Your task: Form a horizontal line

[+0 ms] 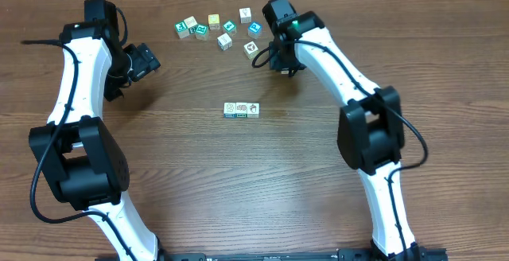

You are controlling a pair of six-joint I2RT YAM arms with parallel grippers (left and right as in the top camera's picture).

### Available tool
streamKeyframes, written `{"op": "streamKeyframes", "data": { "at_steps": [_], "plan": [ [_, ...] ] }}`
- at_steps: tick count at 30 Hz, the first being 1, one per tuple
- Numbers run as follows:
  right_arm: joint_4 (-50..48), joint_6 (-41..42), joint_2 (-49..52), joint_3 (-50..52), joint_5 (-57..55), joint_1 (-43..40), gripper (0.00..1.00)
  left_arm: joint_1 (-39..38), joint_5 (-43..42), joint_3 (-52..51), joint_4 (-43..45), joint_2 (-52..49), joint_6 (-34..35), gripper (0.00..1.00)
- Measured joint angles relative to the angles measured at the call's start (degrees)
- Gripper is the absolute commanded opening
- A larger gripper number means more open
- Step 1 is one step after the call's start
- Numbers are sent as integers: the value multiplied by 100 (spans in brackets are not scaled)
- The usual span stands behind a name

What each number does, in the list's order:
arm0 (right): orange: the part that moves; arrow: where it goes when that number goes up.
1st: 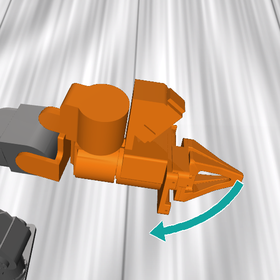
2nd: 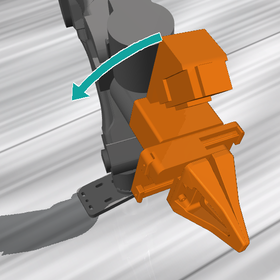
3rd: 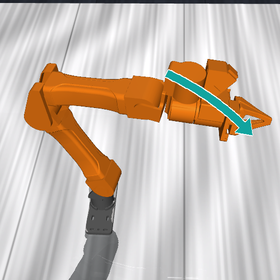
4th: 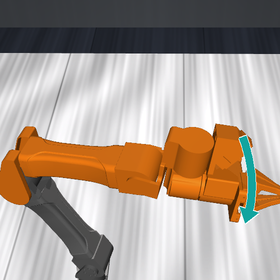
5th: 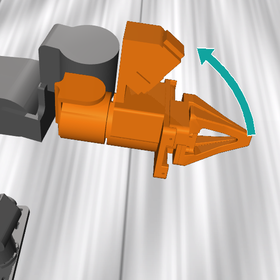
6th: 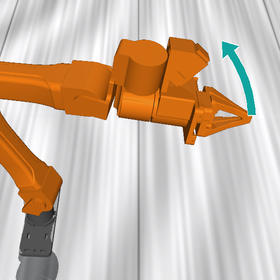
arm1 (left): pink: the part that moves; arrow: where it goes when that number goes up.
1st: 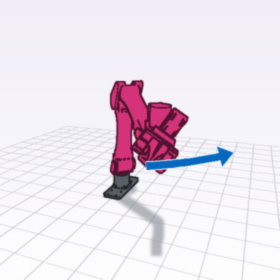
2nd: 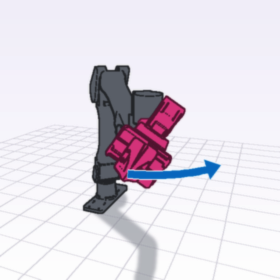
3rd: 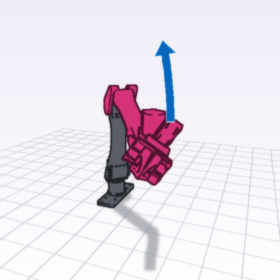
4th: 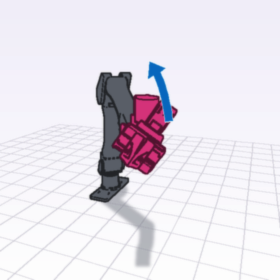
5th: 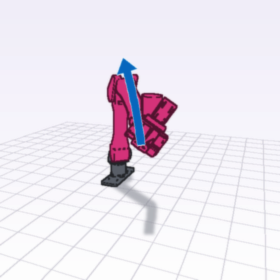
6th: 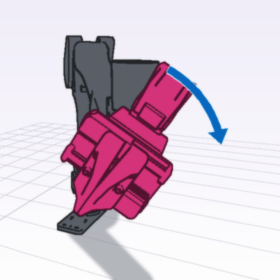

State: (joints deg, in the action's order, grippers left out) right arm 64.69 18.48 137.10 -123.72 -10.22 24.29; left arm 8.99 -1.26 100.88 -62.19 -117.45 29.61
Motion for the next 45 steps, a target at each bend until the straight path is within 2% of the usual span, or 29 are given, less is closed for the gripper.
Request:
{"op": "streamKeyframes", "data": {
  "at_steps": [7, 13, 20, 30, 45],
  "plan": [
    [922, 304, -826, -4, 391, 0, 26, 0, 0, 0, 0, 0, 2, 100],
    [1335, 656, -872, 61, 542, 20, 26, 0, 0, 0, 0, 0, 2, 100],
    [1222, 772, -872, 522, 562, 247, 26, 0, 0, 0, 2, 0, 2, 100],
    [487, 826, -872, 1360, 595, 531, 27, 0, 0, 0, 0, 0, 2, 100],
    [-42, 874, -872, 1847, 595, 684, 27, 0, 0, 0, 2, 0, 2, 100]
  ]
}}
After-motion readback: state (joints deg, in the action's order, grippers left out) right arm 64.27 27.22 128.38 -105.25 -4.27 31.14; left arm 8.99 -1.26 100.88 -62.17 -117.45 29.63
